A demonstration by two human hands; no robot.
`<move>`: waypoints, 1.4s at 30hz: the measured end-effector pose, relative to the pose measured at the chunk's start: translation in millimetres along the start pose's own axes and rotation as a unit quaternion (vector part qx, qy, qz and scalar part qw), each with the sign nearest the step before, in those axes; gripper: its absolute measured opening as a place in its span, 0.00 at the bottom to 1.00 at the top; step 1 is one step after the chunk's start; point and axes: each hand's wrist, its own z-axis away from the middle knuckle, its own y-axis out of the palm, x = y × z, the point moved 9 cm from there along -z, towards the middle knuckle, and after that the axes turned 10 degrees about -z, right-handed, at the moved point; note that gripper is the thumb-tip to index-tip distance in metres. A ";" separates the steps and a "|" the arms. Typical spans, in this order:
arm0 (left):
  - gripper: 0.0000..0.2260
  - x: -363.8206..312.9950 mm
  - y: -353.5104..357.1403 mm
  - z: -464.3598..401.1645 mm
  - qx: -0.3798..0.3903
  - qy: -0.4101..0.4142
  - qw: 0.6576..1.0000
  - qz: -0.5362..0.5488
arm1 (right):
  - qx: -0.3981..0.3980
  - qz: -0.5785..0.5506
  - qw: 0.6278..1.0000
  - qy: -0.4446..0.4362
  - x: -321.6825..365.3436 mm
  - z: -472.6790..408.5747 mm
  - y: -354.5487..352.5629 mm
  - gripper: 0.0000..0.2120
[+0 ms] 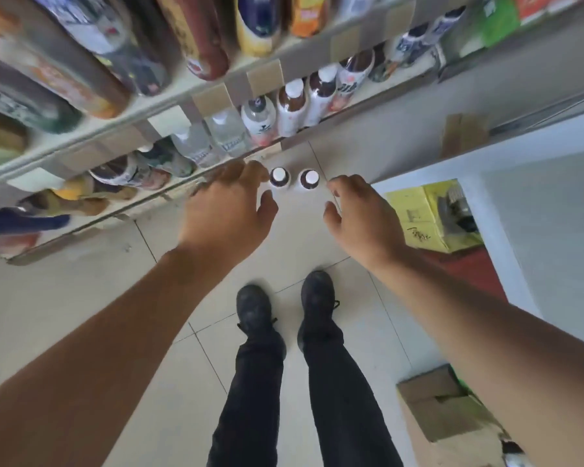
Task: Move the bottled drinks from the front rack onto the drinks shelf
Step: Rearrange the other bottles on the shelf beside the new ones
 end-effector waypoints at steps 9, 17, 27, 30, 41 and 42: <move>0.14 39.8 166.1 -44.8 0.046 -0.030 0.998 -0.001 | 0.046 0.020 0.998 0.045 -99.7 -87.7 134.9 0.18; 0.14 56.3 223.0 -62.1 0.052 -0.043 0.998 -0.003 | 0.076 0.032 0.996 0.026 -127.8 -132.2 195.3 0.19; 0.14 59.5 194.8 -50.2 0.073 -0.043 0.996 0.000 | 0.057 0.019 0.998 0.030 -113.1 -109.7 165.1 0.16; 0.14 47.0 159.8 -34.4 0.078 -0.031 0.996 0.005 | 0.023 -0.045 0.998 0.028 -86.8 -80.6 119.2 0.15; 0.26 -17.4 -75.5 24.5 0.054 0.055 0.995 0.068 | -0.068 -0.194 0.979 -0.006 92.2 21.0 -151.0 0.13; 0.28 -24.1 -101.8 30.6 0.054 0.066 0.993 0.080 | -0.070 -0.198 0.977 -0.023 114.6 29.4 -178.8 0.12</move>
